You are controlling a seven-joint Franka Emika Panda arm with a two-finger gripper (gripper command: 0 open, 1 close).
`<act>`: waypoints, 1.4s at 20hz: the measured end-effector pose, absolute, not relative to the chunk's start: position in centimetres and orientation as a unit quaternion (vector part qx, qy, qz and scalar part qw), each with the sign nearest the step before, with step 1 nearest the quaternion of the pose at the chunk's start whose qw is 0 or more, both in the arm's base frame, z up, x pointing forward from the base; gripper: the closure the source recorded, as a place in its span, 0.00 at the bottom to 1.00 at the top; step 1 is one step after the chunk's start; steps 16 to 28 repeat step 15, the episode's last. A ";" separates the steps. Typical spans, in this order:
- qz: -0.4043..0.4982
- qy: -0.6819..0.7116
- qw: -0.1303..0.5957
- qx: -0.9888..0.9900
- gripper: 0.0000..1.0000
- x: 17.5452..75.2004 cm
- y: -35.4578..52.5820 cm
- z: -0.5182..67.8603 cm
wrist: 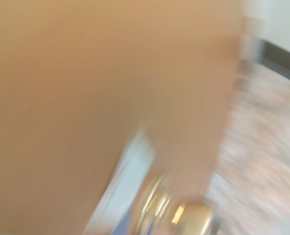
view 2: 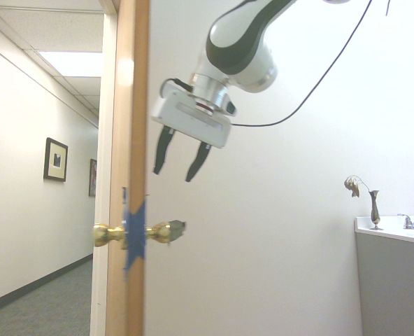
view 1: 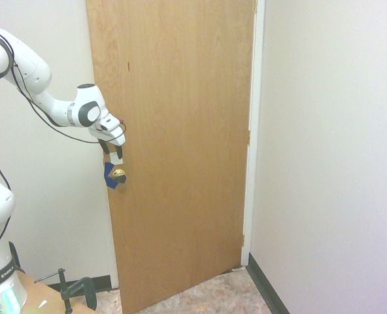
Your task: Shut the door
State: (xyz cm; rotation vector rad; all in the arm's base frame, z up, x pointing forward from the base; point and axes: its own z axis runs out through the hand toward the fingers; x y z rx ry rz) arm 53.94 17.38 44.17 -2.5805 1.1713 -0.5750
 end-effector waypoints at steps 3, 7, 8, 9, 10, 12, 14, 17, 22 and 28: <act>-0.194 0.363 0.123 -0.903 0.00 54.3 23.4 45.3; -0.195 0.349 0.112 -0.910 0.00 53.2 22.4 46.1; -0.189 0.345 0.111 -0.913 0.00 52.4 22.0 46.3; -0.174 0.342 0.107 -0.917 0.00 51.2 21.4 46.6; -0.151 0.336 0.095 -0.925 0.00 49.7 20.7 46.9; -0.126 0.328 0.053 -0.935 0.00 46.6 18.3 48.5; -0.120 0.338 0.014 -0.933 0.00 44.0 15.0 49.9; -0.119 0.345 0.003 -0.931 0.00 42.6 13.4 50.6; -0.119 0.345 0.003 -0.931 0.00 42.6 13.4 50.6; -0.119 0.345 0.003 -0.931 0.00 42.6 13.4 50.6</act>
